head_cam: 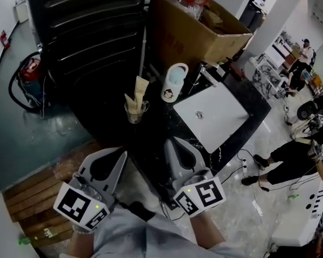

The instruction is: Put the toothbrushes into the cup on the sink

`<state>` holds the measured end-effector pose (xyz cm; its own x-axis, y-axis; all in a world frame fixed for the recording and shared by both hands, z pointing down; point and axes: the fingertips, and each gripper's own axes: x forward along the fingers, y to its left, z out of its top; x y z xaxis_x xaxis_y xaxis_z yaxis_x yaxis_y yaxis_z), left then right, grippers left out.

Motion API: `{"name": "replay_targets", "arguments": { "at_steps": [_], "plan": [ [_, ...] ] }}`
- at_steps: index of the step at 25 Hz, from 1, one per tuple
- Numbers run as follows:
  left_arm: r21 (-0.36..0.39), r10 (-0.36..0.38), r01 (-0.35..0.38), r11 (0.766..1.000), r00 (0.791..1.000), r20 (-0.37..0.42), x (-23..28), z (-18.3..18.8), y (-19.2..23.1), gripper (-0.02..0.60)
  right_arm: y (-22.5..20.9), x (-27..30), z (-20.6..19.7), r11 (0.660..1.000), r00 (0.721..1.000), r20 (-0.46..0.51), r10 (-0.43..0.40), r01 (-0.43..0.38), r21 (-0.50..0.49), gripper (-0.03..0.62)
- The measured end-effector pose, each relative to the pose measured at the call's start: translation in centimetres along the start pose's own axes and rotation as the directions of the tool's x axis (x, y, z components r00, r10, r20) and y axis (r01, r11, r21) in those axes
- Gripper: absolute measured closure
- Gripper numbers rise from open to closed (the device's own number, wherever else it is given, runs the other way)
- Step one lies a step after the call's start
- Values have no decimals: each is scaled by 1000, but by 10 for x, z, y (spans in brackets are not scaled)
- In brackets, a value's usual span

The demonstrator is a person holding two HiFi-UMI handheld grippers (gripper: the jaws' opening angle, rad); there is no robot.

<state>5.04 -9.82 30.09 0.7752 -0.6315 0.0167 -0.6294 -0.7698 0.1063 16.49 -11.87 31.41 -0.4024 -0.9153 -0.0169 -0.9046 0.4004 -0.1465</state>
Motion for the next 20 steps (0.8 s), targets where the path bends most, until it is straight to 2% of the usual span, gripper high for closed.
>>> {"name": "replay_targets", "arguments": {
  "at_steps": [5,20],
  "plan": [
    [6,-28,28,1000,1000,4,-5,3,-5,575,8,-9,3,999,999,11,-35,35,4,589],
    [11,-98,97,995,995,14,-41,13,1,575,70,-19,14,997,996,44,-72,73,-22,595]
  ]
}}
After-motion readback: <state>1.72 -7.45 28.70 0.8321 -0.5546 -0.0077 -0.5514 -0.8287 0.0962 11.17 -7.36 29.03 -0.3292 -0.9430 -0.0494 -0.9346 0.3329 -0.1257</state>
